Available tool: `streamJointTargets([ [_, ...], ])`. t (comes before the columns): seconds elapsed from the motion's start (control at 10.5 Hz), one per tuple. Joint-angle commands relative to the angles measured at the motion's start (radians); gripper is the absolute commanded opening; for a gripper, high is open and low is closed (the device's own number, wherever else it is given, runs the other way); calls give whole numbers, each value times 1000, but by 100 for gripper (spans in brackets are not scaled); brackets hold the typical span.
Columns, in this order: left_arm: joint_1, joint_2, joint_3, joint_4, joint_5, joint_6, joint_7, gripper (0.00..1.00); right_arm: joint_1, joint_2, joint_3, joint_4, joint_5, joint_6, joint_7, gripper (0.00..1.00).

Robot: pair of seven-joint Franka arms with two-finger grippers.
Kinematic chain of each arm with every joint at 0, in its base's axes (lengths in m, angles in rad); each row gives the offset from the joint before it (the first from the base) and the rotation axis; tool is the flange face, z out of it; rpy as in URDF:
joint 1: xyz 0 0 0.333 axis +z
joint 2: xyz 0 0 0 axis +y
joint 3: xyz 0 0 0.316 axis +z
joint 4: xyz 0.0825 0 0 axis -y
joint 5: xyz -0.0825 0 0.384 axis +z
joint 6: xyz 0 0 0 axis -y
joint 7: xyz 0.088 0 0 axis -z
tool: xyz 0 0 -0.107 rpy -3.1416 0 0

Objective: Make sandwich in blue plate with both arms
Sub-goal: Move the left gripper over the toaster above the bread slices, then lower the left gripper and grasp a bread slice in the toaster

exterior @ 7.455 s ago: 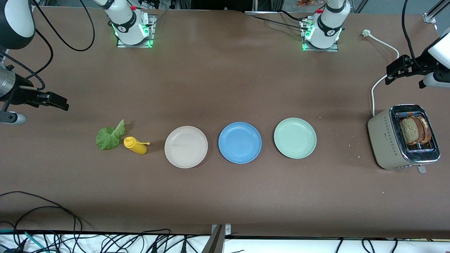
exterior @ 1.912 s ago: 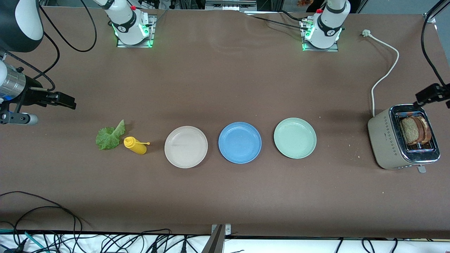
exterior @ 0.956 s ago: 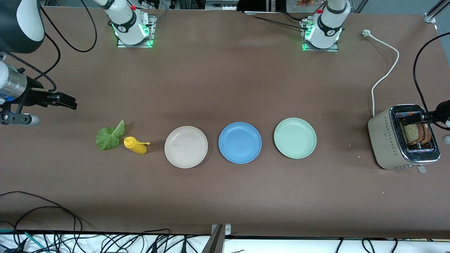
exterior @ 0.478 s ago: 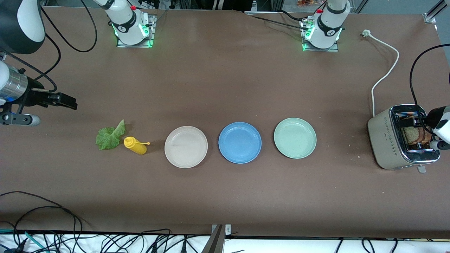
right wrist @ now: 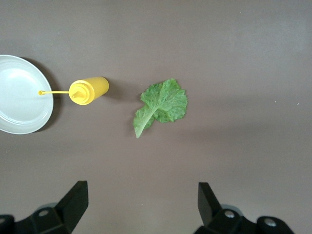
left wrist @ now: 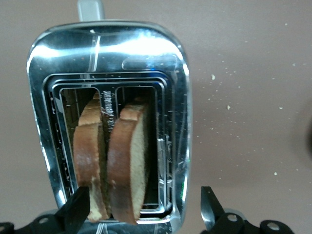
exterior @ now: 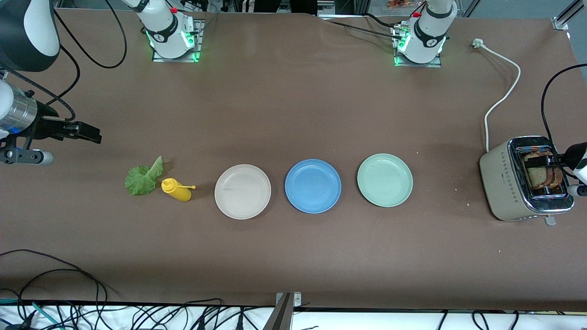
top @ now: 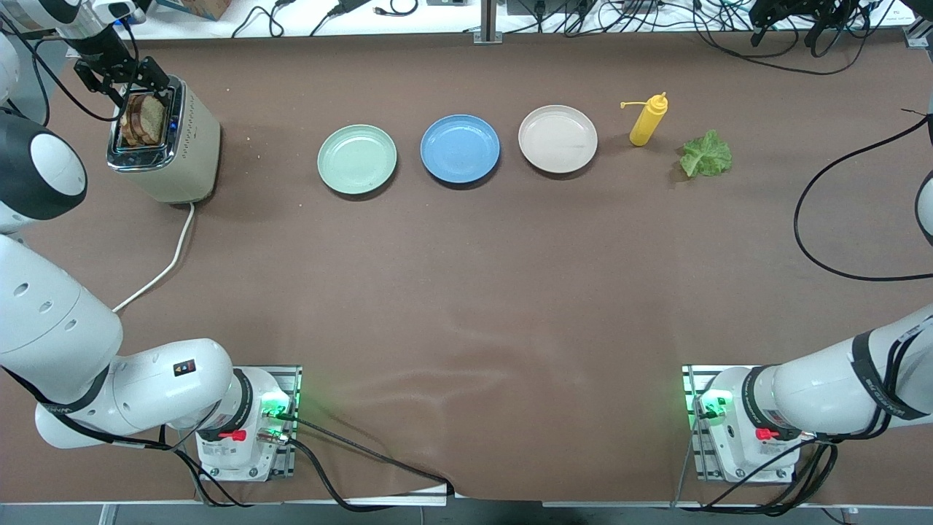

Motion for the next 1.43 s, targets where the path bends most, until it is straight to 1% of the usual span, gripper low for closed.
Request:
streamJointTargets([
  [0.0,12,26,-8,26,19,7,27,100,1,2,0,7,5,-6,1,100],
  [0.67,-4,11,-16,35,19,-28,7,100,1,3,0,7,5,-6,1,100],
  [1.34,-11,18,-17,34,16,-27,-27,100,1,3,0,7,5,-6,1,100],
])
